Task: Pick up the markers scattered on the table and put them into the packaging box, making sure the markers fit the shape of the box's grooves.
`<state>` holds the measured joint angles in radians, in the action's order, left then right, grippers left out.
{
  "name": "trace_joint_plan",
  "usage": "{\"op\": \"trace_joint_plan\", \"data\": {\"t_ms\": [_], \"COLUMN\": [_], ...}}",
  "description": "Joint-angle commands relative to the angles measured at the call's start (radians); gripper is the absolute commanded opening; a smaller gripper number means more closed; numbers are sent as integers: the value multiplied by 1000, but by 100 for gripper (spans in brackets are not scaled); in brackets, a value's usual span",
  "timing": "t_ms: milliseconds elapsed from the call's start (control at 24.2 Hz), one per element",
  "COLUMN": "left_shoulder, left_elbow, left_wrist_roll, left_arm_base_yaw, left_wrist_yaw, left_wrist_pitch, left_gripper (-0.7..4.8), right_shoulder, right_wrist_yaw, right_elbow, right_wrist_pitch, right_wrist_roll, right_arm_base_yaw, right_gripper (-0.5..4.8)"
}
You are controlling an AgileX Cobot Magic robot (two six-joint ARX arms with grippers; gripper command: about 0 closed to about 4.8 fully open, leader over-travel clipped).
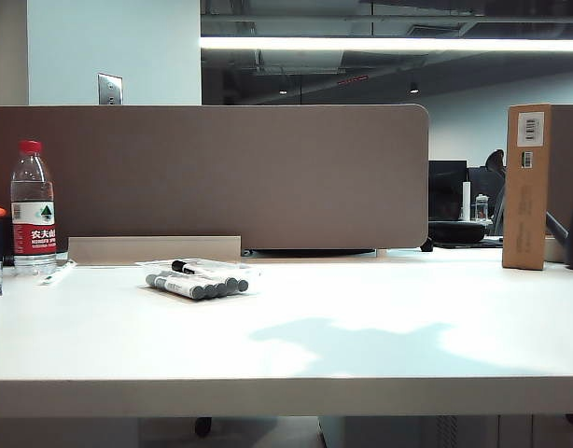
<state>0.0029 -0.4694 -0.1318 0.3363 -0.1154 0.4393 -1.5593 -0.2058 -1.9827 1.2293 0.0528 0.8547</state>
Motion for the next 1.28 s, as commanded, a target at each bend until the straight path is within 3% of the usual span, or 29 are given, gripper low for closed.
{"op": "trace_joint_plan", "data": {"t_ms": [41,165,289,496,537,702,992,1157,1281], "left_shoulder": [0,0,0,0,0,0,0,0,0], "left_elbow": [2,43,134,340,363,451,462,462,462], "left_wrist_roll": [98,98,97,34,18,-1,4,13,71], "left_arm_base_yaw": [-2,-50,-154,-354,-367,-387,-386,-386,-386], "left_wrist_yaw": [101,84,19,-197,-201,-146,30,49,48], "left_wrist_pitch": [6,3,-70,-367,-407,-524,-437,-439,-448], "left_gripper": [1,1,1,1,1,1,1,1,1], "right_shoulder": [6,6,6,6,6,6,6,6,6], "right_wrist_yaw": [-1,-1,-1,0,0,-1,-1,-1,-1], "right_elbow": [-3,-3,-3,-3,-3,-3,-3,-3,-3], "right_wrist_pitch": [-15,-15,-14,-15,-15,-15,-15,-15,-15], "right_wrist_roll": [-4,-4,-4,-4,-4,-4,-4,-4,-4], "right_arm_base_yaw": [1,1,1,1,1,1,1,1,1], "right_gripper": [-5,-5,-5,-5,-5,-5,-5,-5,-5]}}
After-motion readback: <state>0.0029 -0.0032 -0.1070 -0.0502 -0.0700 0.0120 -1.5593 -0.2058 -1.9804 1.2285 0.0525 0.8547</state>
